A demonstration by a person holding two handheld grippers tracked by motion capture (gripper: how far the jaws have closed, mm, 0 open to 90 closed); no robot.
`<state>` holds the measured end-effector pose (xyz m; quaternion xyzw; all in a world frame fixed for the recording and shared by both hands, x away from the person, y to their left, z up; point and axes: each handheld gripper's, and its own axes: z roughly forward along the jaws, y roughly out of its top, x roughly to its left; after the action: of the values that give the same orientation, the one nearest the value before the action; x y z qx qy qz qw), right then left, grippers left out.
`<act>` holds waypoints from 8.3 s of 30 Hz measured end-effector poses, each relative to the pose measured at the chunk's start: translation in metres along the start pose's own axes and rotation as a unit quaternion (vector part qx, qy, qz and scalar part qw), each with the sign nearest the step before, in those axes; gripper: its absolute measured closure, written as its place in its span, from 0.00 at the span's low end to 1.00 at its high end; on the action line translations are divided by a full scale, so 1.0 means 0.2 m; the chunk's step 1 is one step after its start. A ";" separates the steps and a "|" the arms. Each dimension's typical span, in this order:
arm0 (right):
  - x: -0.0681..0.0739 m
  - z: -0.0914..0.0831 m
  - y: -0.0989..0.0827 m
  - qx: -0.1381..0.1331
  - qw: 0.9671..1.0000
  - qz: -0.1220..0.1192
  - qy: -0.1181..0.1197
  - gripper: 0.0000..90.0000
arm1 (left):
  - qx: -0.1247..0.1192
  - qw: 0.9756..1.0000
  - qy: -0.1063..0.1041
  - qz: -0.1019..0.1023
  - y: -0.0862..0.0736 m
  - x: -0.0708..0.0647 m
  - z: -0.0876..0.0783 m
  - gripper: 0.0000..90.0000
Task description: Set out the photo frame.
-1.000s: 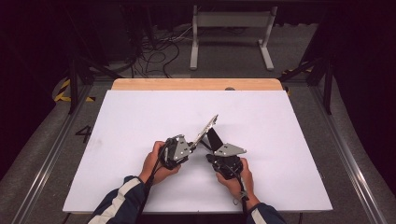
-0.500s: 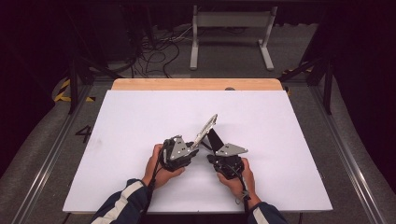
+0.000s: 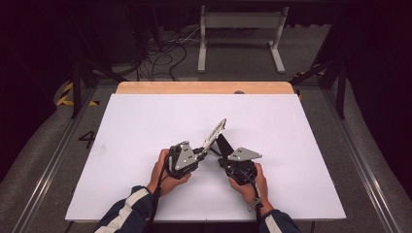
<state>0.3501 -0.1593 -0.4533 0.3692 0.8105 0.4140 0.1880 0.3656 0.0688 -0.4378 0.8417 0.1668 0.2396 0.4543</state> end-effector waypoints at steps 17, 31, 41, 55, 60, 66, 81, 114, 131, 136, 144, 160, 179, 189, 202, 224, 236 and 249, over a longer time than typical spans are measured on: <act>-0.03 -0.01 -0.01 0.007 1.000 -0.029 -0.009 1.00 | 0.009 1.000 -0.006 0.014 0.02 -0.04 0.00 0.84; -0.11 0.01 -0.03 0.016 1.000 -0.010 -0.014 1.00 | 0.004 1.000 -0.010 0.000 0.03 -0.05 0.02 0.83; -0.14 0.02 -0.03 0.020 0.999 0.006 -0.024 1.00 | 0.002 1.000 -0.018 -0.008 0.02 -0.04 0.03 0.83; -0.17 0.02 -0.04 0.028 0.999 0.019 -0.038 1.00 | 0.028 0.999 -0.032 -0.020 -0.02 -0.02 0.07 0.80; -0.18 0.02 -0.04 0.028 0.998 0.021 -0.045 1.00 | 0.027 0.999 -0.038 -0.017 -0.01 -0.02 0.08 0.80; -0.20 0.01 -0.04 0.026 0.998 0.027 -0.050 1.00 | 0.025 0.999 -0.039 -0.015 -0.01 -0.03 0.08 0.81; -0.11 -0.07 -0.01 -0.034 0.999 0.009 -0.030 0.91 | 0.022 0.999 -0.030 -0.021 -0.04 -0.01 -0.10 0.72; 0.04 0.04 0.09 -0.067 0.998 0.022 0.000 0.45 | 0.054 0.995 0.026 -0.078 -0.36 0.08 -0.50 0.26; 0.03 0.12 0.18 -0.067 0.995 0.077 -0.012 0.47 | 0.079 0.994 0.023 -0.070 -0.38 0.06 -0.47 0.24; 0.02 0.14 0.18 -0.070 0.994 0.086 -0.018 0.62 | 0.079 0.994 0.022 -0.074 -0.39 0.06 -0.46 0.23; 0.00 0.13 0.17 -0.061 0.995 0.080 0.008 0.68 | 0.088 0.992 0.018 -0.084 -0.40 0.06 -0.46 0.22; -0.07 0.06 0.13 -0.045 0.995 0.073 0.059 0.79 | 0.085 0.993 0.010 -0.084 -0.39 0.07 -0.44 0.21; -0.08 -0.03 0.07 -0.043 0.993 0.075 0.084 0.79 | 0.066 0.994 -0.021 -0.090 -0.30 0.12 -0.30 0.22; -0.01 0.08 0.07 -0.048 0.993 0.096 0.051 0.62 | 0.056 0.992 -0.027 -0.114 -0.22 0.18 -0.15 0.19; -0.02 0.10 0.05 -0.063 0.992 0.102 0.050 0.87 | 0.062 0.992 -0.038 -0.103 -0.21 0.14 -0.14 0.17; -0.08 0.02 0.04 -0.037 0.992 0.090 0.079 0.73 | 0.060 0.993 -0.063 -0.084 -0.14 0.15 -0.03 0.17; -0.06 -0.15 0.04 -0.041 0.997 0.059 0.035 0.68 | 0.037 0.993 -0.073 -0.086 -0.09 0.22 0.09 0.18; -0.03 -0.30 0.07 -0.091 0.996 0.017 -0.001 0.81 | 0.031 0.993 -0.072 -0.089 -0.03 0.25 0.15 0.19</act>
<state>0.3235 -0.1911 -0.4074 0.3645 0.7631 0.4888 0.2145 0.4231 0.0766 -0.4440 0.8521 0.2155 0.1313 0.4586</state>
